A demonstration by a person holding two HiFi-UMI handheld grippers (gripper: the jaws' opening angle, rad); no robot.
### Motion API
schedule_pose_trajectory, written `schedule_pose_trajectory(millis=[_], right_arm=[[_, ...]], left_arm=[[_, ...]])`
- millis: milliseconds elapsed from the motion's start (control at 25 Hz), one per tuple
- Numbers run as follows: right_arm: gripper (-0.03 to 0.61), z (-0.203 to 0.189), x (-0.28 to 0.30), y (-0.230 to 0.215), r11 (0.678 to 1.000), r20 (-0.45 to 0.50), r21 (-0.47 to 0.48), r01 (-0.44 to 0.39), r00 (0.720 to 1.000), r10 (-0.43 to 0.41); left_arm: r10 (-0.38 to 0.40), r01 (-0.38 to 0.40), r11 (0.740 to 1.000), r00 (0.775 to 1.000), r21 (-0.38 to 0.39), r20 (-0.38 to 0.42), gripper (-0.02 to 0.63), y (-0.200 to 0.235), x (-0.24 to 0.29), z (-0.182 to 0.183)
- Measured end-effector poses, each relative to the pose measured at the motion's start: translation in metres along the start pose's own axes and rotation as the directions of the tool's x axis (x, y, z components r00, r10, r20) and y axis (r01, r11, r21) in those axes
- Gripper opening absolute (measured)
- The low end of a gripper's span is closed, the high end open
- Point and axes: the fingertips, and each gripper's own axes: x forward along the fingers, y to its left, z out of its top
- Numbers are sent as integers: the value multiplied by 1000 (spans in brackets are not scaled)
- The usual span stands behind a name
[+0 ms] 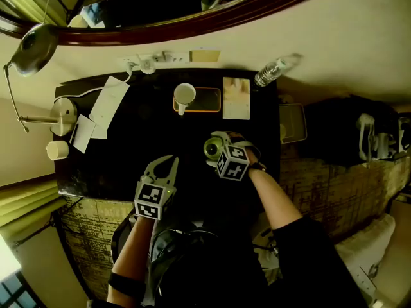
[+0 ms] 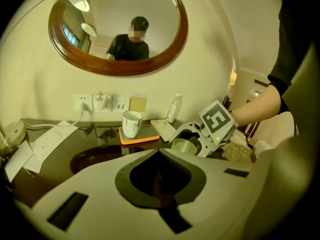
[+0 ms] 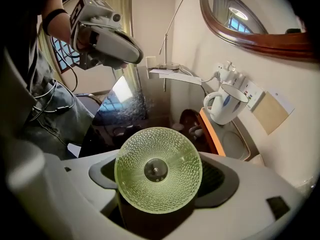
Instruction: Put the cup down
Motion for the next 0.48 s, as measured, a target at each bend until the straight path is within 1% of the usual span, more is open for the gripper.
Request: schedule_pose_trajectory(millis=[120,280,480], right_arm=[[438,-2,4,4,1000,4,-1,3,1000,-3],[455,-4,3,4,1000,18,19,21,1000,-21],[463,-3,-3,5,999,21,22,37,999,-37]], left_arm=[[11,-11,1000,1000,1,-1,-12,-2,-5,-3],[19,-19,1000,1000,7,3,-12,-6,-7,-4],[32,-32,999,999,5,8,-12,-10,-11,-6]])
